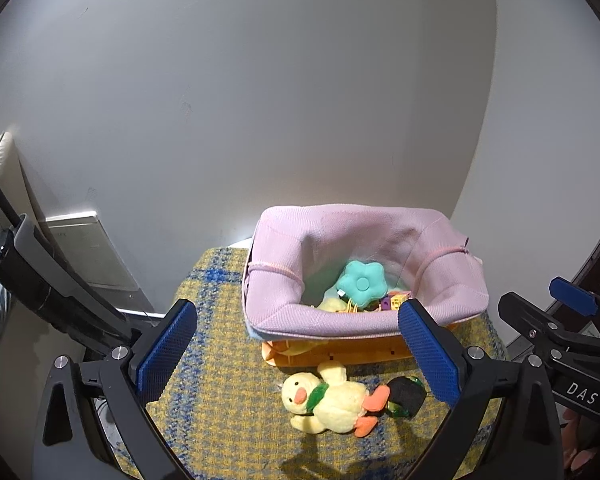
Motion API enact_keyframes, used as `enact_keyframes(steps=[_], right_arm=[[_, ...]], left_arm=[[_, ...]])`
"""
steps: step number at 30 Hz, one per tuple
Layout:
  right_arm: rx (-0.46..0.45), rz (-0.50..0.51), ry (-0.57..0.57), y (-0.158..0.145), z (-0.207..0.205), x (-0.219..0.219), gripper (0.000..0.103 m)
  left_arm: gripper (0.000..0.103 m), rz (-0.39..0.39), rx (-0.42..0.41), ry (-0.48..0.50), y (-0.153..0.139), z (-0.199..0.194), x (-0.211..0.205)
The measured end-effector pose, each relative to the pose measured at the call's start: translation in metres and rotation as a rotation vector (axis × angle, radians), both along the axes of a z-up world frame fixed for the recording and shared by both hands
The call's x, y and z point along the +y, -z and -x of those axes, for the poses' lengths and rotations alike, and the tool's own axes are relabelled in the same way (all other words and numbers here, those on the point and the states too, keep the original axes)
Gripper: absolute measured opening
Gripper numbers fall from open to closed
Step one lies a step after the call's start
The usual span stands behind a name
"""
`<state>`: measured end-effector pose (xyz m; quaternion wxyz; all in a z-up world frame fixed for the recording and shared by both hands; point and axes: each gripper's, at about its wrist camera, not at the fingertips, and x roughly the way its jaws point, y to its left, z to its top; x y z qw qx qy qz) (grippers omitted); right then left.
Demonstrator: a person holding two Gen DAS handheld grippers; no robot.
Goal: Organize objects
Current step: 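Move both tools back toward the plush duck and black ball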
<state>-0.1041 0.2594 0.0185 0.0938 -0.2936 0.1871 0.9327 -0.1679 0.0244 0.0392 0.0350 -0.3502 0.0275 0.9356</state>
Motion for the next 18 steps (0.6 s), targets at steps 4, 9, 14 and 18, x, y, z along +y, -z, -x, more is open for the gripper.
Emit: enact_keyframes(steps=[4, 9, 14, 18], right_arm=[[-0.024, 0.005, -0.007, 0.013, -0.003, -0.004, 0.09], [-0.052, 0.015, -0.015, 0.031, -0.003, -0.01, 0.09], [-0.082, 0.028, -0.021, 0.051, -0.003, -0.015, 0.09], [-0.111, 0.038, -0.027, 0.069, -0.001, -0.019, 0.09]], left_arm=[[0.102, 0.008, -0.01, -0.007, 0.012, -0.005, -0.003], [0.102, 0.012, -0.045, -0.01, 0.029, -0.01, -0.005], [0.102, 0.023, -0.065, -0.011, 0.047, -0.013, -0.006], [0.102, 0.031, -0.078, -0.012, 0.062, -0.013, -0.007]])
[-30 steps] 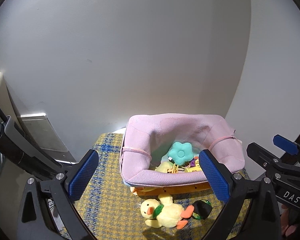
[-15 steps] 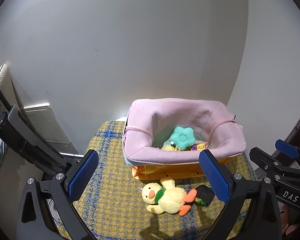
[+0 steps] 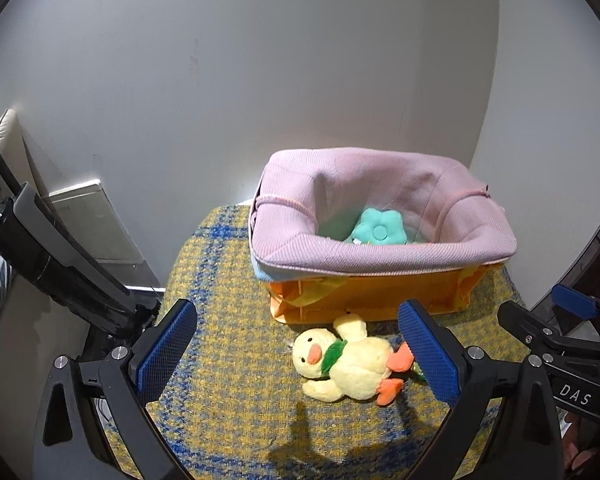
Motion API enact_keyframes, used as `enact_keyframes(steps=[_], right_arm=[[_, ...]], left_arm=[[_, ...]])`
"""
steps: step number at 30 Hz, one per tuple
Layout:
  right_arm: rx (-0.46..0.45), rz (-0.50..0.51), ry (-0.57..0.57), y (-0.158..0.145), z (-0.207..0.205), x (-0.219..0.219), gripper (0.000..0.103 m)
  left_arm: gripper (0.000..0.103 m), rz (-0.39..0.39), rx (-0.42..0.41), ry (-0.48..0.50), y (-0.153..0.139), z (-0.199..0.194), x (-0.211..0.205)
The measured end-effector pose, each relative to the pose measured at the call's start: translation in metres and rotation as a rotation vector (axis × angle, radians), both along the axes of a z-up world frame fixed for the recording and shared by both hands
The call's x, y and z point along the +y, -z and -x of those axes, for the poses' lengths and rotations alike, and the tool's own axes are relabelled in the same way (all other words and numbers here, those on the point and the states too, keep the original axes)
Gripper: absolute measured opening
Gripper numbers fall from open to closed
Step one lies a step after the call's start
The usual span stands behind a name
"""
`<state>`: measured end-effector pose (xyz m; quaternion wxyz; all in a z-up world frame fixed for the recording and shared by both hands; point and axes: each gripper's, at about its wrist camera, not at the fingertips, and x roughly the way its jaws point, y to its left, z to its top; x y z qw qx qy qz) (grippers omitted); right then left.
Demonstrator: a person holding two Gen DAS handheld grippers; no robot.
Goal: Organize objects
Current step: 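Move both tools back toward the plush duck and black ball, then grasp the black-green ball with the right tool while the left tool grasps the plush duck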
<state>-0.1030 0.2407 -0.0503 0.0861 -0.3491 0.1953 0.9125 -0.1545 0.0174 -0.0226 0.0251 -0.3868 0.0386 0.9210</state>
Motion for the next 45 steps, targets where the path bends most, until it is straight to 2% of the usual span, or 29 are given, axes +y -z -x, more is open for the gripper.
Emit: enact_keyframes(steps=[21, 45], right_arm=[[-0.14, 0.037, -0.042, 0.079, 0.02, -0.024, 0.09], [-0.226, 0.035, -0.079, 0.124, 0.07, -0.039, 0.088]], left_arm=[[0.102, 0.021, -0.052, 0.018, 0.078, 0.002, -0.002], [0.102, 0.006, -0.146, -0.001, 0.129, 0.026, -0.01]])
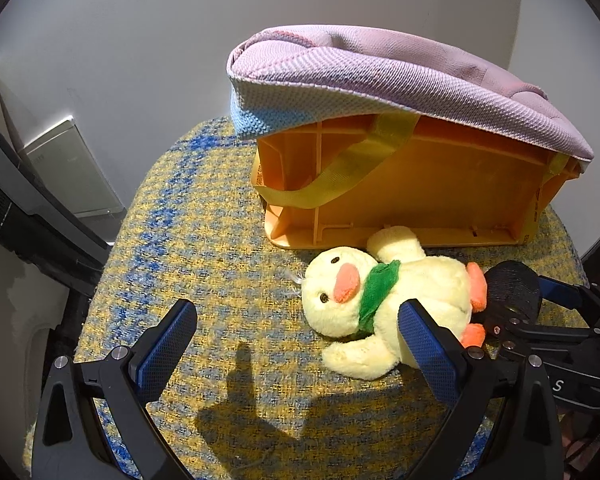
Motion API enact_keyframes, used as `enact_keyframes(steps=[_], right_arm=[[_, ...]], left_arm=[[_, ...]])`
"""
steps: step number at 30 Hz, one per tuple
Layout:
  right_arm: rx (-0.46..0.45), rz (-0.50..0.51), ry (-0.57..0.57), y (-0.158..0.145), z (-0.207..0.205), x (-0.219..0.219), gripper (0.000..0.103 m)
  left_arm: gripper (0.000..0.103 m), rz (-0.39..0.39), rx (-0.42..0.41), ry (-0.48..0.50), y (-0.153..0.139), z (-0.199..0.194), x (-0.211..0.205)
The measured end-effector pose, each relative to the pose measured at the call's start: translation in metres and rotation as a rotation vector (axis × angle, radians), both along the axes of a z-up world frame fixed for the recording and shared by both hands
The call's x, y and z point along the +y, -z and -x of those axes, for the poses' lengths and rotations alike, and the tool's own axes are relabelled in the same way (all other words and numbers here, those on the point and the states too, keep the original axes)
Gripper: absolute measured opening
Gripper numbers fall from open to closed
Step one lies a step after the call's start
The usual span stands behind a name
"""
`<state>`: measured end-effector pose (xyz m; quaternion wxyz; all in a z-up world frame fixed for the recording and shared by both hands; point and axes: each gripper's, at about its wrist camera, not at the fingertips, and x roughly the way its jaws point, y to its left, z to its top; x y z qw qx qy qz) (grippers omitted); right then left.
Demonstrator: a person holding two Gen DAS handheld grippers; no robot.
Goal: Organize objects
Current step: 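Grasp the black-green ball with the right tool while the left tool grasps the plush duck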
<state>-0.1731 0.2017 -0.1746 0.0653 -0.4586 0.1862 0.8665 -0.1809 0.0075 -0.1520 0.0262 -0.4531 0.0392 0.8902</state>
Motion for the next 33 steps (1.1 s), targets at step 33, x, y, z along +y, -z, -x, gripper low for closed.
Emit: enact_keyframes(steps=[33], right_arm=[[0.042, 0.041, 0.095, -0.011, -0.063, 0.04, 0.062]], left_arm=[[0.102, -0.028, 0.0, 0.073, -0.001, -0.02, 0.069]])
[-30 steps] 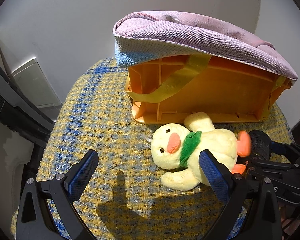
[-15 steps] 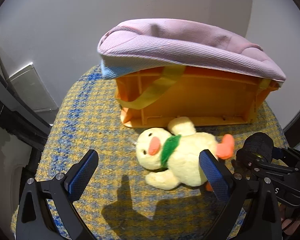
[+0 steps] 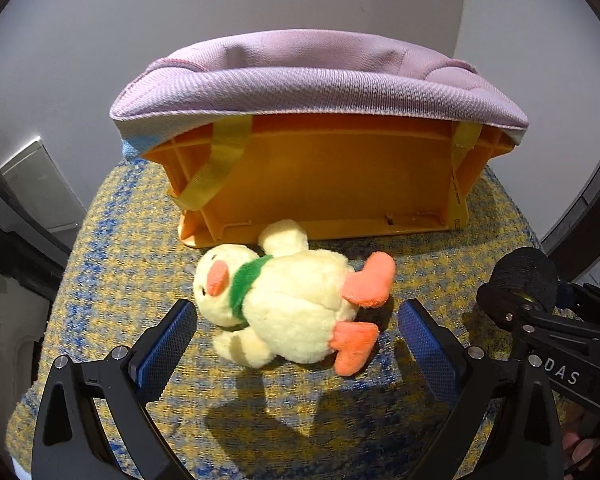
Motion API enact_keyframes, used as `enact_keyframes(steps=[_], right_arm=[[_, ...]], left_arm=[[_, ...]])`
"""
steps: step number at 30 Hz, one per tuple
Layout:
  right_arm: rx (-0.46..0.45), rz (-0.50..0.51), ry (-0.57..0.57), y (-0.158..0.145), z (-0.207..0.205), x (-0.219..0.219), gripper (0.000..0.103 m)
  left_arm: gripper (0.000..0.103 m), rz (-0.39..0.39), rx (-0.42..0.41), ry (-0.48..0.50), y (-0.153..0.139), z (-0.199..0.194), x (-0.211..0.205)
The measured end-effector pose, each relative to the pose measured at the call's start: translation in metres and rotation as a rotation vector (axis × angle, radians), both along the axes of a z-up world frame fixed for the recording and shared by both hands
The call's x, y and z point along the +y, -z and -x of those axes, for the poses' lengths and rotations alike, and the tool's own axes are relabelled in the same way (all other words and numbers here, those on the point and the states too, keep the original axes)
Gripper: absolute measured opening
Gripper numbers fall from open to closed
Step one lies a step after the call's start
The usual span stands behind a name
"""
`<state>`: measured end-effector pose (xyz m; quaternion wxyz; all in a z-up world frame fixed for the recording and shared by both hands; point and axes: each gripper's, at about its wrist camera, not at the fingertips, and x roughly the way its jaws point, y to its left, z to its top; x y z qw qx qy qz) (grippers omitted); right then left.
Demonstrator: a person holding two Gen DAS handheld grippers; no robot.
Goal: Organize objects
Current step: 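Grasp the black-green ball with the right tool while the left tool grasps the plush duck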
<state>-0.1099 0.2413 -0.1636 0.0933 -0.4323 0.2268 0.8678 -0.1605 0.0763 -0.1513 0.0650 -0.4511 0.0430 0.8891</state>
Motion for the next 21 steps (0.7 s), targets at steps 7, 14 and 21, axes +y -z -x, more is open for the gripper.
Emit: enact_keyframes(steps=[7, 14, 21], right_arm=[[-0.005, 0.006, 0.004, 0.006, 0.003, 0.002, 0.062], [-0.019, 0.015, 0.003, 0.014, 0.008, 0.0, 0.062], [-0.026, 0.021, -0.001, 0.018, 0.012, -0.002, 0.062]], left_arm=[[0.102, -0.014, -0.043, -0.015, 0.017, 0.011, -0.001], [0.101, -0.004, -0.058, -0.024, 0.031, 0.019, 0.005], [0.089, 0.031, -0.014, -0.033, 0.031, 0.018, 0.012]])
